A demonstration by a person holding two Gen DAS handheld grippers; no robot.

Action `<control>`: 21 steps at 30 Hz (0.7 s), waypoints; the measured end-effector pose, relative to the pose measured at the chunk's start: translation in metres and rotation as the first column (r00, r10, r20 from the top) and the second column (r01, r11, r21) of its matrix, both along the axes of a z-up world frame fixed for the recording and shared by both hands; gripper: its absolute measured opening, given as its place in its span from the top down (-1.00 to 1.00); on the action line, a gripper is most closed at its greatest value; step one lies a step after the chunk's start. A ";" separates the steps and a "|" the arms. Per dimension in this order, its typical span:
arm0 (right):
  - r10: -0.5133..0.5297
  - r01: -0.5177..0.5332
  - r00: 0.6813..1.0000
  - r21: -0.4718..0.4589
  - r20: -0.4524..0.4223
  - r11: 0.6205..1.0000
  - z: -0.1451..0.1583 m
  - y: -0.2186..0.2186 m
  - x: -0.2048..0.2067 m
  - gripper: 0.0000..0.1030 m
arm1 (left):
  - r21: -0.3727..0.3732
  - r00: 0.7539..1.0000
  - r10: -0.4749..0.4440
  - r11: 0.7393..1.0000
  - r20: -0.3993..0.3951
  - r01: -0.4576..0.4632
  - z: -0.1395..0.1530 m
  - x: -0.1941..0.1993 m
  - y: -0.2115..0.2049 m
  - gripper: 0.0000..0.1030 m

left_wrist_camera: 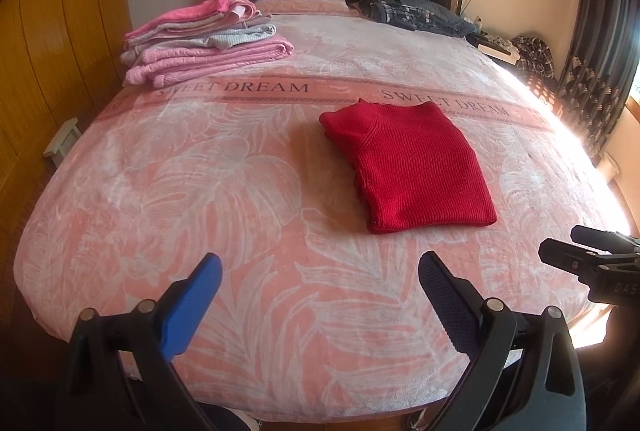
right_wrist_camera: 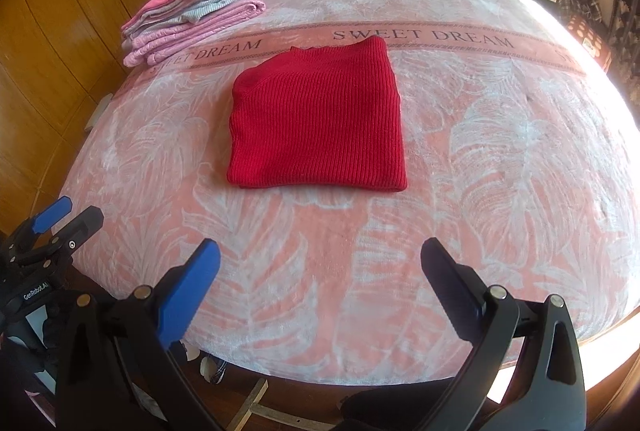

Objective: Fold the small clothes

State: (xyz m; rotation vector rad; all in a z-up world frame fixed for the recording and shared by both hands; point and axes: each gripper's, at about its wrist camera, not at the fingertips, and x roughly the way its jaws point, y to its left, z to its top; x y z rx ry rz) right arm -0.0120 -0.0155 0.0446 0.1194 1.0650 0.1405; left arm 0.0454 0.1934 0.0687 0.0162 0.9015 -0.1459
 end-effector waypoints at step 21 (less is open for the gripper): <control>-0.015 0.014 0.999 -0.019 -0.049 1.000 -0.013 -0.004 0.006 -0.94 | 0.060 0.998 0.024 0.998 -0.057 -0.021 -0.024 0.011 0.002 -0.92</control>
